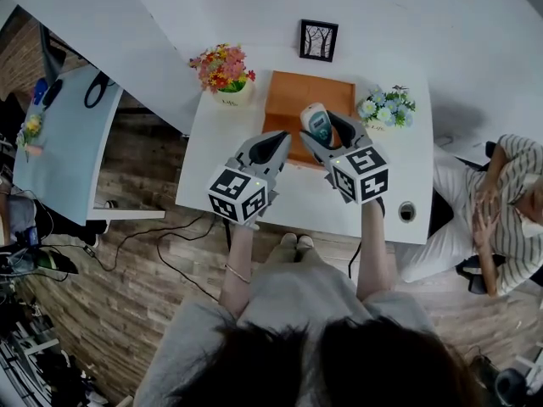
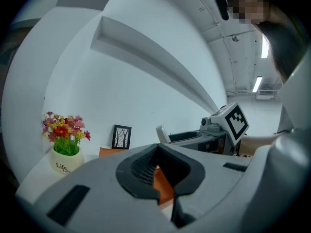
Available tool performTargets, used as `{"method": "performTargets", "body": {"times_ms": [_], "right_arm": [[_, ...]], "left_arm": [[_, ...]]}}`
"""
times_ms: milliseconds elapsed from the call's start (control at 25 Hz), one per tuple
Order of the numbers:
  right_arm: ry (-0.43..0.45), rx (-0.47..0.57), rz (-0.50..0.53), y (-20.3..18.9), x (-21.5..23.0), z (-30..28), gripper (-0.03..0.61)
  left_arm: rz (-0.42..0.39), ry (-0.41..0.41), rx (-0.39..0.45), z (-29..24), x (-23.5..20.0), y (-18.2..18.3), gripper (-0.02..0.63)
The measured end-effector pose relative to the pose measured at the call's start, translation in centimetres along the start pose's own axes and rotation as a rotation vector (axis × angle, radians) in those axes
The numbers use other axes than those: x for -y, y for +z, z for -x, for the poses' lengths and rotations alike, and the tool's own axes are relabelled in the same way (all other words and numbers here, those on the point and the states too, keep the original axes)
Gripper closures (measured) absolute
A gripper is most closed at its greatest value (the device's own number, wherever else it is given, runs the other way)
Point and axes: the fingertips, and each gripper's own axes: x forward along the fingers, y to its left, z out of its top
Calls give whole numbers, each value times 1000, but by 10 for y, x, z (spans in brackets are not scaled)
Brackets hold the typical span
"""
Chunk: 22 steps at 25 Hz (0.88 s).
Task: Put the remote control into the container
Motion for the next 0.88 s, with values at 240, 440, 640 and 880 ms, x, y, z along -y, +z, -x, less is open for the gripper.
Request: {"method": "performTargets", "body": {"times_ms": [240,440,640,880], "right_arm": [[39,-90,14,-23,4,-24,296],[77,-173,26,-46,6,-42,296],[108,-244,36,-65,7,-58,296],[150,-334,47,-88,3,-74,296]], "left_arm": [[28,3,-31,-10,-13,-15,611],[56,13,-67,-14,-21,-30,611],[79,24,-92,-15,-30,-43,611],[106,33,-117,-18,-37,-55,611]]}}
